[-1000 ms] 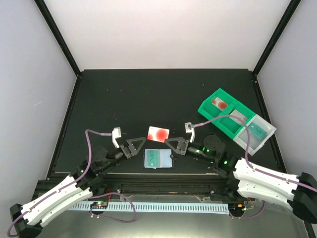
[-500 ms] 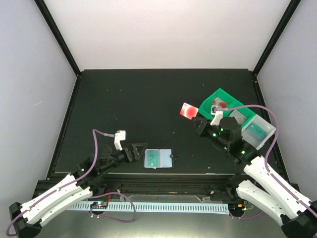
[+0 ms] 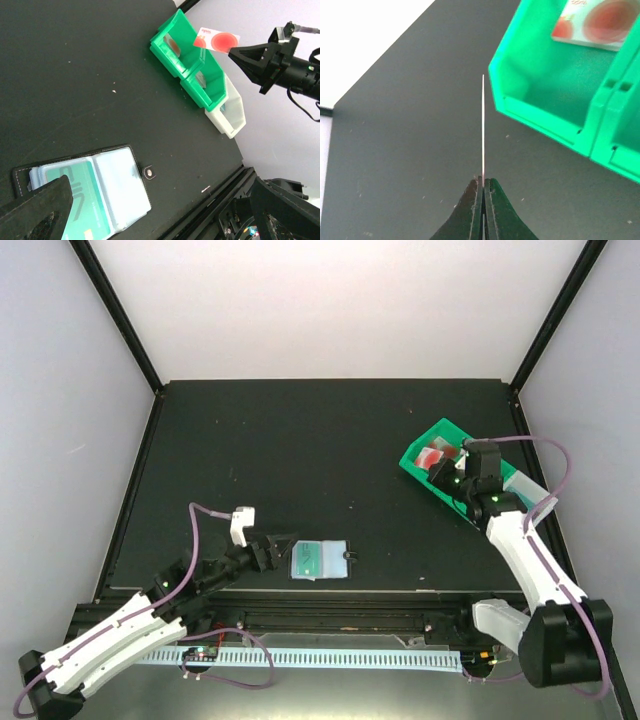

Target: Take the credit cards out of the card holder

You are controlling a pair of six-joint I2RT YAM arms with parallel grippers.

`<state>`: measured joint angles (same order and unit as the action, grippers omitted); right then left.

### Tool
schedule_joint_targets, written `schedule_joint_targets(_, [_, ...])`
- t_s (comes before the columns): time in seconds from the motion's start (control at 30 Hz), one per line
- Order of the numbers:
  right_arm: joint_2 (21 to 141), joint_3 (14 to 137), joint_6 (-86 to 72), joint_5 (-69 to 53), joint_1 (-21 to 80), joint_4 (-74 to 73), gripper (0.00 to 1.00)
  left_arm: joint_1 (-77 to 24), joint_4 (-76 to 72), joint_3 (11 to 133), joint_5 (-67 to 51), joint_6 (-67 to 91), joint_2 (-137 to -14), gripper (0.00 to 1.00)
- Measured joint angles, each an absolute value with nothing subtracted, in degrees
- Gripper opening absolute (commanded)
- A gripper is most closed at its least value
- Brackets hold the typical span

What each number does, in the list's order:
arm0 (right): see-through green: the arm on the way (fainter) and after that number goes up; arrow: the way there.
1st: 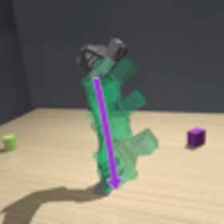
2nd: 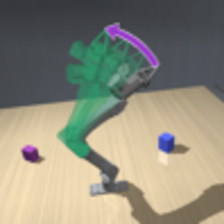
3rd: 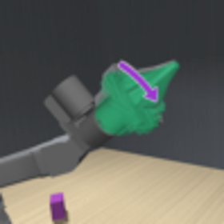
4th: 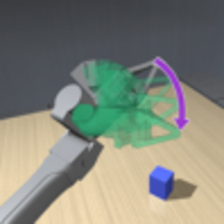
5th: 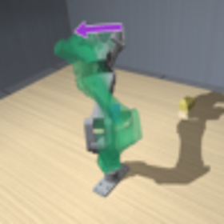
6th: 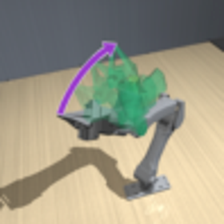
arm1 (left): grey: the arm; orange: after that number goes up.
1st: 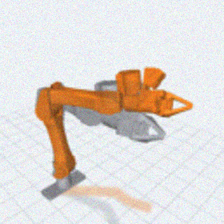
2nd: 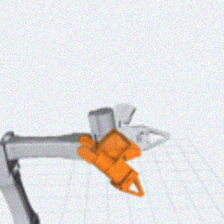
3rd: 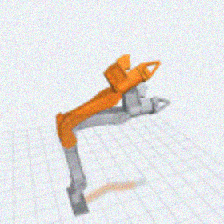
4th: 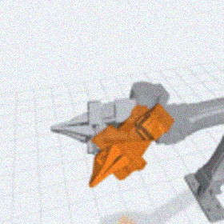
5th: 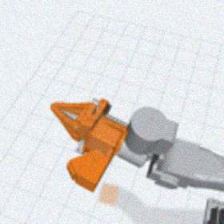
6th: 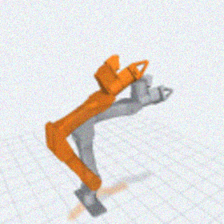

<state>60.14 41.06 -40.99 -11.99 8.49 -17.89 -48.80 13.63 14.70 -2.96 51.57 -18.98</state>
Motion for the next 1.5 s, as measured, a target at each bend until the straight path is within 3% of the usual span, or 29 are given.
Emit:
schedule_joint_targets(0.67, [86.54, 58.87, -41.12, -9.1, -0.95, -16.8, 0.01, -48.8, 16.21, 13.96, -2.94, 51.62, -18.2, 0.99])
schedule_joint_targets(1.5, [100.25, 64.4, -42.76, -11.31, -3.05, -15.33, 0.01, -48.8, 16.86, 13.96, -1.43, 52.21, -18.39, 0.99])
